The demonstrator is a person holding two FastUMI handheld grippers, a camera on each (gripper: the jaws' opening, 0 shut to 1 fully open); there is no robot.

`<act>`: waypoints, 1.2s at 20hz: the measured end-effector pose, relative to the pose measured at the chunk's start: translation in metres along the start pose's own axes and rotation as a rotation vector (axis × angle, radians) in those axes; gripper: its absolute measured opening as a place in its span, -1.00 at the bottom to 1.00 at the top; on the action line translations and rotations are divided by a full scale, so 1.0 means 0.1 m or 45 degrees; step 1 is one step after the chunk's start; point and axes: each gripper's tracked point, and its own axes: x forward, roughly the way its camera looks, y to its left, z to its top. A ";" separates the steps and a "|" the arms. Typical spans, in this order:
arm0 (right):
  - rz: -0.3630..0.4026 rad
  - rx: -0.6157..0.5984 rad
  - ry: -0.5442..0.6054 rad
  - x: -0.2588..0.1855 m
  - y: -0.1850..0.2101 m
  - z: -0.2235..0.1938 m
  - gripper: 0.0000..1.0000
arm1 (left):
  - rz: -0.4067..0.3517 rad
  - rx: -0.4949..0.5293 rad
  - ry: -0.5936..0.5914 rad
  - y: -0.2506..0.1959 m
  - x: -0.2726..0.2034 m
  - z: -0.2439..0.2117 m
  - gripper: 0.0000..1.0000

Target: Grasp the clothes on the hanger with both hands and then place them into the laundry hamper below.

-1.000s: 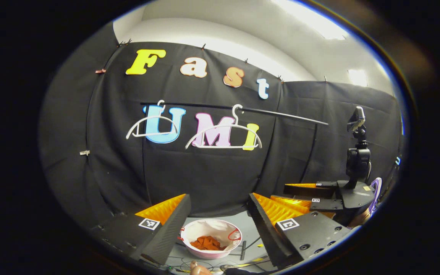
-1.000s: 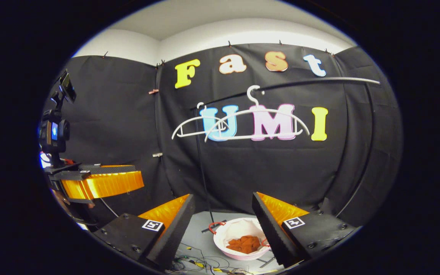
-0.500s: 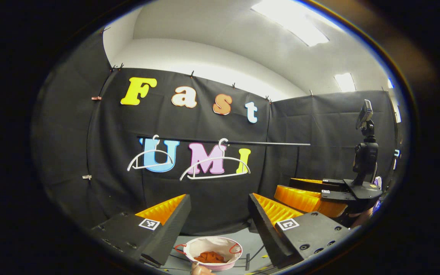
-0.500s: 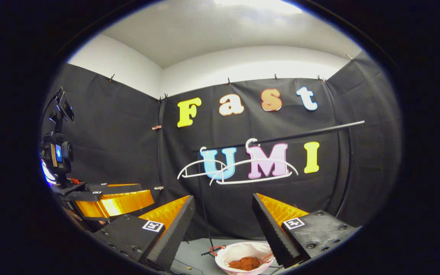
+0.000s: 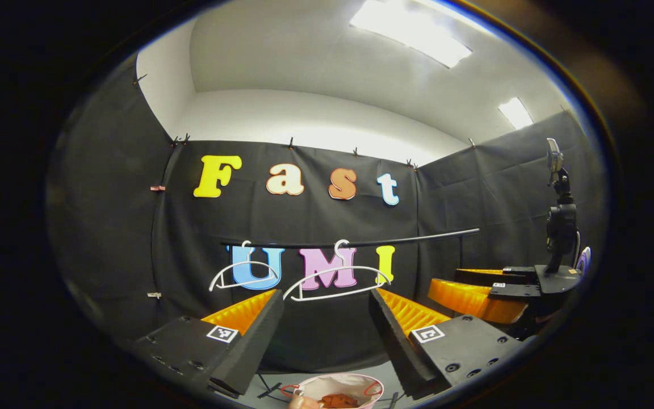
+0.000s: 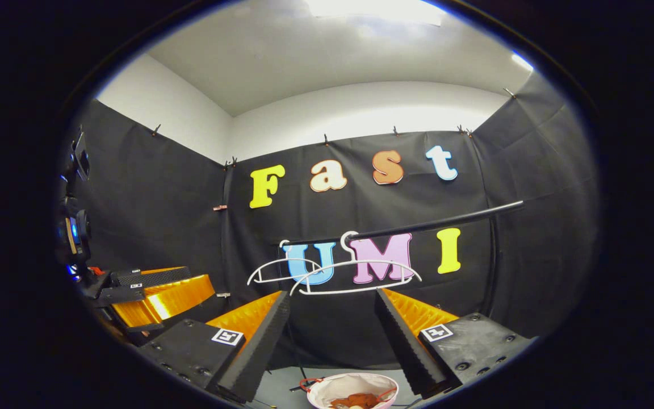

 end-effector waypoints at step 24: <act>0.034 0.015 -0.104 -0.05 0.05 0.22 0.94 | 0.001 -0.046 0.008 -0.12 -0.05 0.10 0.90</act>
